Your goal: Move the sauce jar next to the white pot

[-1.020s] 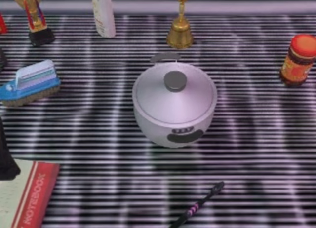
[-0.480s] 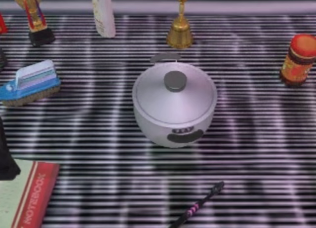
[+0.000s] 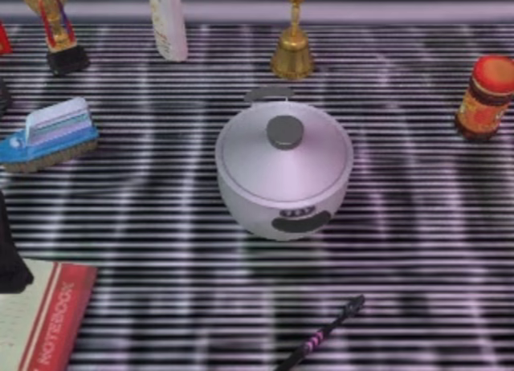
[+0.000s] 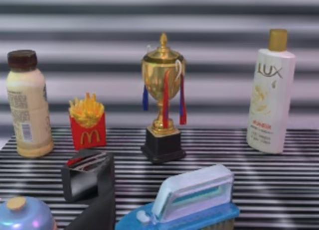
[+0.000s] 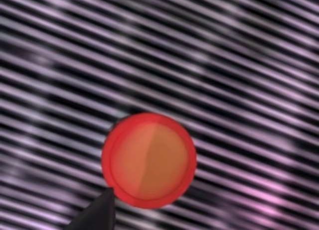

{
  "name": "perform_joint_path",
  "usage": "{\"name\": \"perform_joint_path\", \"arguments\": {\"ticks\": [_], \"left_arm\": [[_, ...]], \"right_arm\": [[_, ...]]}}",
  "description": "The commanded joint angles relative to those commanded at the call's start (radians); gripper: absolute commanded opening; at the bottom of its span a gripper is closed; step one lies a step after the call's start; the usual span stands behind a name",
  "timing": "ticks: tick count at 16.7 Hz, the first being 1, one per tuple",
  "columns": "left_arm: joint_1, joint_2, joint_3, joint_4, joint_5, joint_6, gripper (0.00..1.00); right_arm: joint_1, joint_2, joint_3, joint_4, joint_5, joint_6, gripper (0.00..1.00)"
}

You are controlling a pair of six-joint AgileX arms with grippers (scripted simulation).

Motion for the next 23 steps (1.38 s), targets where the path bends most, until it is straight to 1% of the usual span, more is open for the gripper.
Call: {"name": "perform_joint_path", "arguments": {"ticks": [3,6,9,13,17,23], "left_arm": [[0.000,0.000,0.000,0.000,0.000,0.000,1.00],[0.000,0.000,0.000,0.000,0.000,0.000,1.00],[0.000,0.000,0.000,0.000,0.000,0.000,1.00],[0.000,0.000,0.000,0.000,0.000,0.000,1.00],[0.000,0.000,0.000,0.000,0.000,0.000,1.00],[0.000,0.000,0.000,0.000,0.000,0.000,1.00]], "right_arm": [[0.013,0.226,0.184,-0.123,-0.009,-0.044,1.00],[0.023,0.375,0.292,-0.211,-0.015,-0.075,1.00],[0.028,0.429,0.328,-0.247,-0.018,-0.087,1.00],[0.028,0.429,0.328,-0.247,-0.018,-0.087,1.00],[0.025,0.419,0.287,-0.211,-0.018,-0.088,1.00],[0.031,0.339,-0.009,-0.010,-0.019,-0.084,1.00]]}}
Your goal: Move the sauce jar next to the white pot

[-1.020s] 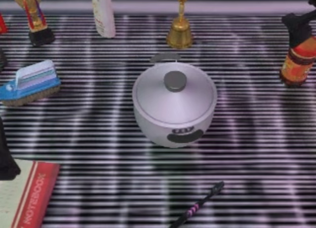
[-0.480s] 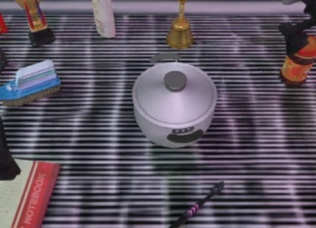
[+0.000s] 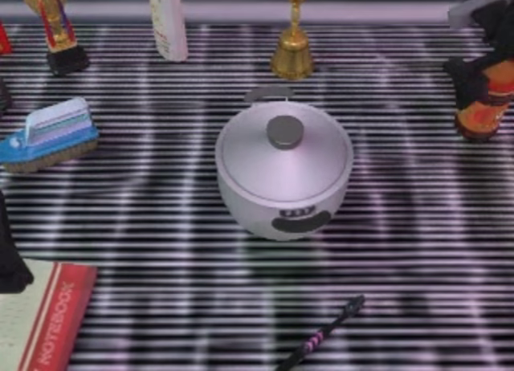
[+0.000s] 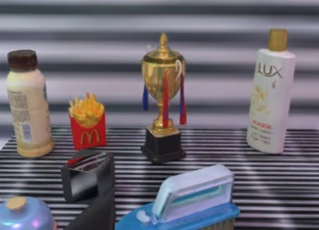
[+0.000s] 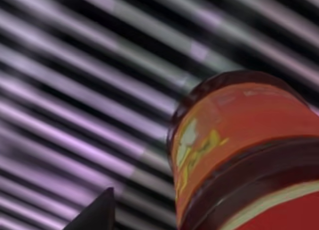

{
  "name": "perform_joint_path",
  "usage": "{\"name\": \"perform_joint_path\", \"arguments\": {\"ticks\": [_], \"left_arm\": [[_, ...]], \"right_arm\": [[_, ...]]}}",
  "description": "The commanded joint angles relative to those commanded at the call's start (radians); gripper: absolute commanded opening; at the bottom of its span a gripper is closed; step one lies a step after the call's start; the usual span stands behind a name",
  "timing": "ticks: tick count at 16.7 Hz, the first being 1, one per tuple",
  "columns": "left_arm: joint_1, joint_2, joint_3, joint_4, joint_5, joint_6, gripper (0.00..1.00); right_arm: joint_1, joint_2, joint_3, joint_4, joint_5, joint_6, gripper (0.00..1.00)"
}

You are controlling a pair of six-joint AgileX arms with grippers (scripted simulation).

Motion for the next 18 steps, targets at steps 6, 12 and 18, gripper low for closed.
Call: {"name": "perform_joint_path", "arguments": {"ticks": [6,12,18], "left_arm": [[0.000,0.000,0.000,0.000,0.000,0.000,1.00],[0.000,0.000,0.000,0.000,0.000,0.000,1.00],[0.000,0.000,0.000,0.000,0.000,0.000,1.00]], "right_arm": [[0.002,-0.025,-0.092,0.076,0.000,0.002,1.00],[0.002,-0.025,-0.092,0.076,0.000,0.002,0.62],[0.002,-0.025,-0.092,0.076,0.000,0.002,0.17]]}}
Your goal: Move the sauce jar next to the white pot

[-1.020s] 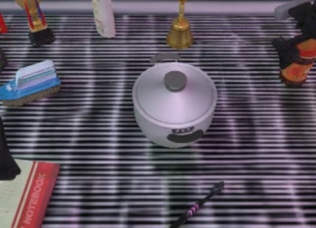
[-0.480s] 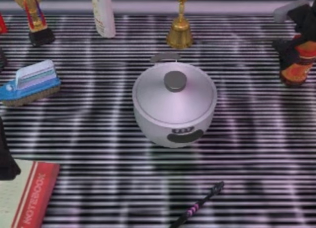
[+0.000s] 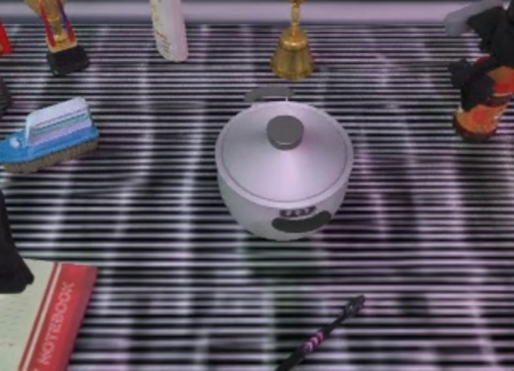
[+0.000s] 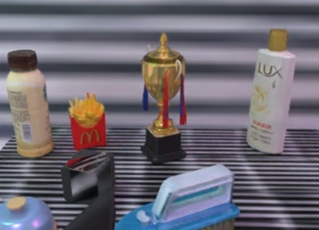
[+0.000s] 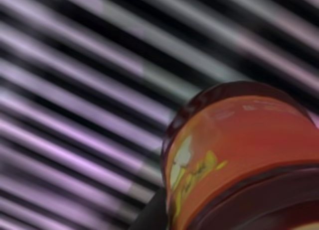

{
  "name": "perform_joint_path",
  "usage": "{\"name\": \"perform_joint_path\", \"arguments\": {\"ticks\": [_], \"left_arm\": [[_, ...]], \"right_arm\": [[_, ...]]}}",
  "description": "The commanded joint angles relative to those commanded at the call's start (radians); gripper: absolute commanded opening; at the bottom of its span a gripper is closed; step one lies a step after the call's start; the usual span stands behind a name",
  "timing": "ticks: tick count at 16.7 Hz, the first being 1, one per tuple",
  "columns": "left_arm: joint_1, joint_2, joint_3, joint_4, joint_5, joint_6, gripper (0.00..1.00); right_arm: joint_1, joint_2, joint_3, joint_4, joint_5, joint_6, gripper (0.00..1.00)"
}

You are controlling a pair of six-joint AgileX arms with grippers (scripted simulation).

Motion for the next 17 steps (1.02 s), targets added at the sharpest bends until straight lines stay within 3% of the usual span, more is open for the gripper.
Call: {"name": "perform_joint_path", "arguments": {"ticks": [2,3,12,17], "left_arm": [[0.000,0.000,0.000,0.000,0.000,0.000,1.00],[0.000,0.000,0.000,0.000,0.000,0.000,1.00],[0.000,0.000,0.000,0.000,0.000,0.000,1.00],[0.000,0.000,0.000,0.000,0.000,0.000,1.00]], "right_arm": [[0.000,0.000,0.000,0.000,0.000,0.000,0.02],[0.000,0.000,0.000,0.000,0.000,0.000,0.00],[-0.004,-0.002,-0.002,0.000,0.000,0.001,0.00],[0.003,-0.164,-0.166,0.004,-0.005,0.004,0.00]]}}
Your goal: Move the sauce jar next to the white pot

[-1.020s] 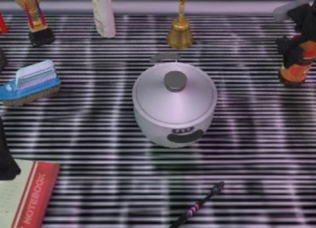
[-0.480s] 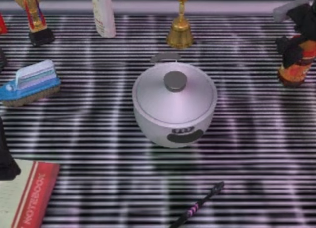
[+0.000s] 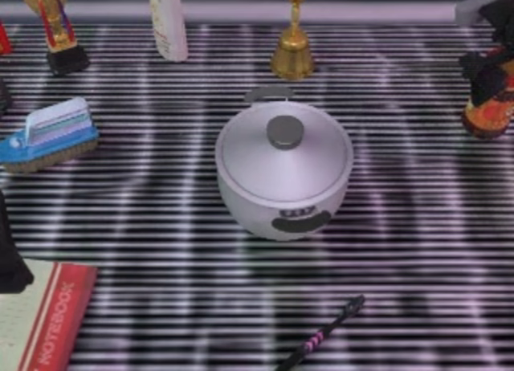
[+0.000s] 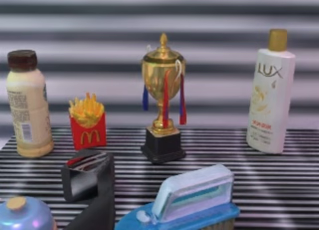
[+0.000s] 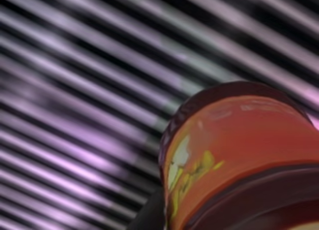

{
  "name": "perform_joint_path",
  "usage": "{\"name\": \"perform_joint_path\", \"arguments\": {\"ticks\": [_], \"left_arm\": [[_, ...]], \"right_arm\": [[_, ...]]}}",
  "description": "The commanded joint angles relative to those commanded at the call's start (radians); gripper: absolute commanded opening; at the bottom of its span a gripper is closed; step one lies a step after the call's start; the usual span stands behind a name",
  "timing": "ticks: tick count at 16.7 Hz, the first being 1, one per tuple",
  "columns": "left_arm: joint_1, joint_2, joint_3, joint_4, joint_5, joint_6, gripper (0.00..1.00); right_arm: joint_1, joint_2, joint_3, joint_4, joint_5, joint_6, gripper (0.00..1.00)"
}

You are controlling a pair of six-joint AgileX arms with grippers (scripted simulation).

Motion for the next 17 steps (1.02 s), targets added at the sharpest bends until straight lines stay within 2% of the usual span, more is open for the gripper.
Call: {"name": "perform_joint_path", "arguments": {"ticks": [7,14,17], "left_arm": [[0.000,0.000,0.000,0.000,0.000,0.000,1.00],[0.000,0.000,0.000,0.000,0.000,0.000,1.00],[0.000,0.000,0.000,0.000,0.000,0.000,1.00]], "right_arm": [[0.012,-0.351,-0.352,0.003,-0.001,0.003,0.00],[0.009,-0.379,-0.381,0.001,-0.002,0.007,0.00],[0.035,-0.374,-0.396,0.017,0.003,0.074,0.00]]}}
